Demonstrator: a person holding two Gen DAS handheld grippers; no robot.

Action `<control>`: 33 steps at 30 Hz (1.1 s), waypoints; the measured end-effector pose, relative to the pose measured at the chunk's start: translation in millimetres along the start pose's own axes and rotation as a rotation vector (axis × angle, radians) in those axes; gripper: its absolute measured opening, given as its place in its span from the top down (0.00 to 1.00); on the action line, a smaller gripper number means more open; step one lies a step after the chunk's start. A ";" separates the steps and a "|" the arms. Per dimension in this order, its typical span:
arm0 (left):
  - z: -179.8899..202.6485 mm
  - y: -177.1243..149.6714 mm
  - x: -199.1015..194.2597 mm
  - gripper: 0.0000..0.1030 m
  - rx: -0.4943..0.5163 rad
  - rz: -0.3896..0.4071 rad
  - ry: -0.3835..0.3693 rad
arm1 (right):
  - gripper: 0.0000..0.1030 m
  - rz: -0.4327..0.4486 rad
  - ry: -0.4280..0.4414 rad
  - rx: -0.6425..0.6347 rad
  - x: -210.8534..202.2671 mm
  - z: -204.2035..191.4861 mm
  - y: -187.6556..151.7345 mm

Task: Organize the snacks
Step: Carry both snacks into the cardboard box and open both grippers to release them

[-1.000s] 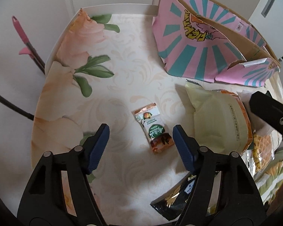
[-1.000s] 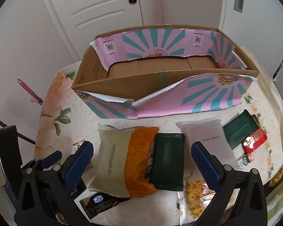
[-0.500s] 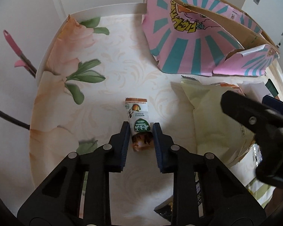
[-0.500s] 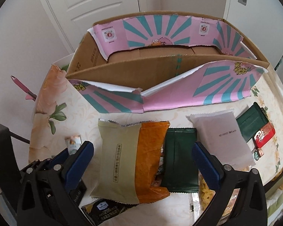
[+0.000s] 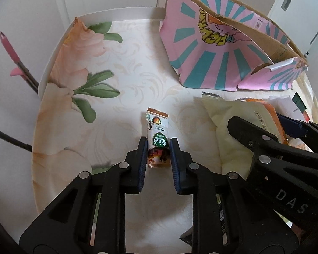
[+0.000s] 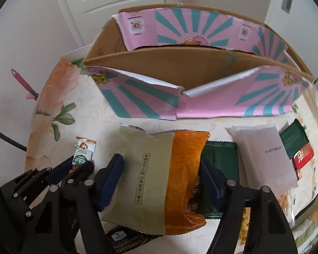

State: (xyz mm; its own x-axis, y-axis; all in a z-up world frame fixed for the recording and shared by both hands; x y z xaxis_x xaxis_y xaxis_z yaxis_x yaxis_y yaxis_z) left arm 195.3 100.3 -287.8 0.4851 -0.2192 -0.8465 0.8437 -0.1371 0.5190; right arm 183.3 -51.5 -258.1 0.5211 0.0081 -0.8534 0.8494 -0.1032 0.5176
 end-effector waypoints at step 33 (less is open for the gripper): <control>19.8 60.7 -110.8 0.84 -0.010 0.208 -0.075 | 0.50 0.170 0.082 0.053 -119.9 50.6 33.4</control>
State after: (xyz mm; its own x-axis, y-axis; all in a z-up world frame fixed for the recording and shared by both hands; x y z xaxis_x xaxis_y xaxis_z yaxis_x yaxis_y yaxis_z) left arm 188.1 97.2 -160.2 0.6308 -0.3128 -0.7101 0.7297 -0.0723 0.6800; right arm 144.9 -106.2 -141.6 0.6633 0.0667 -0.7453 0.7443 -0.1625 0.6478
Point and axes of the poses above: each gripper's, at about its wrist camera, not at the fingertips, and x roughly the way its jaws point, z to its right, y to its top, the point moved 2 cm from there along x, roughly the way its jaws point, and after that the axes turned 5 degrees about z, right-handed, at the moved point
